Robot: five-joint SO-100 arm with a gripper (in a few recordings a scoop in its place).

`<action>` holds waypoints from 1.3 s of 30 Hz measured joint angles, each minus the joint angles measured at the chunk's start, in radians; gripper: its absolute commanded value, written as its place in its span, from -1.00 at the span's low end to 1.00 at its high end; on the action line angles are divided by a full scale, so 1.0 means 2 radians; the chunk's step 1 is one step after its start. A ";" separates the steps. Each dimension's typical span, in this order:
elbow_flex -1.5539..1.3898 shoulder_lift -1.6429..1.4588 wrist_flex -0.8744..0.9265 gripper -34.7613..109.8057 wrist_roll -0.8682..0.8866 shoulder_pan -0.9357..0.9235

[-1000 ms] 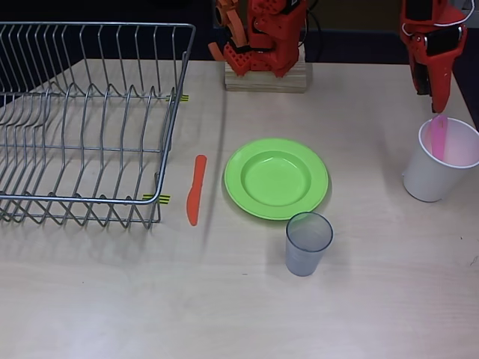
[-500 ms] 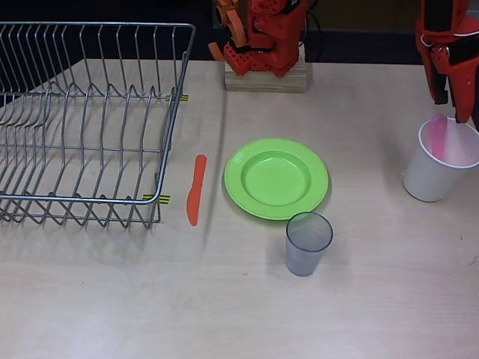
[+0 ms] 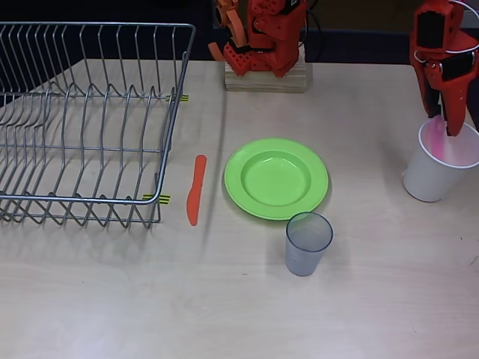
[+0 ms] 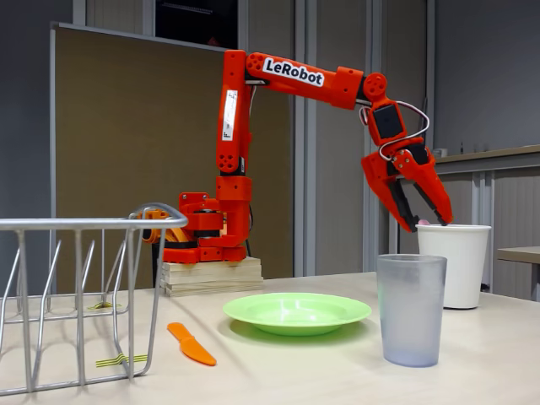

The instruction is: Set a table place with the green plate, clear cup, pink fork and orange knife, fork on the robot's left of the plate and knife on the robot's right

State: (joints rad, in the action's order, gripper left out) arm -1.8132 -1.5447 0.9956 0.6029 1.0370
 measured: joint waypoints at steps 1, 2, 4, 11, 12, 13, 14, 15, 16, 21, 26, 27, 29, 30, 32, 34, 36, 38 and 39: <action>-0.007 -0.002 -0.006 -0.28 -0.001 0.000; -0.009 -0.002 -0.009 -0.29 -0.002 0.001; -0.025 -0.004 -0.017 -0.37 0.002 0.001; -0.051 -0.022 -0.042 -0.52 -0.004 -0.002; -0.051 -0.026 -0.042 -0.52 -0.004 -0.003; -0.051 -0.028 -0.042 -0.52 -0.006 -0.005; -0.051 -0.028 -0.041 -0.52 -0.008 -0.008; -0.050 -0.028 -0.039 -0.52 -0.013 -0.010; -0.046 -0.028 -0.034 -0.52 -0.020 -0.012; -0.018 -0.033 0.006 -0.52 -0.043 -0.019; 0.021 -0.043 0.065 -0.52 -0.058 -0.027; 0.028 -0.047 0.077 -0.52 -0.059 -0.027; 0.045 -0.058 0.110 -0.52 -0.058 -0.026; 0.053 -0.063 0.123 -0.52 -0.058 -0.025; 0.073 -0.074 0.150 -0.52 -0.048 -0.025; 0.094 -0.084 0.173 -0.52 -0.044 -0.024; 0.119 -0.095 0.199 -0.52 -0.038 -0.023; 0.138 -0.105 0.220 -0.52 -0.029 -0.022; 0.146 -0.110 0.230 -0.52 -0.028 -0.022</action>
State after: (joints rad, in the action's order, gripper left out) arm -1.5202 -1.7656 1.4557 0.5476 0.9925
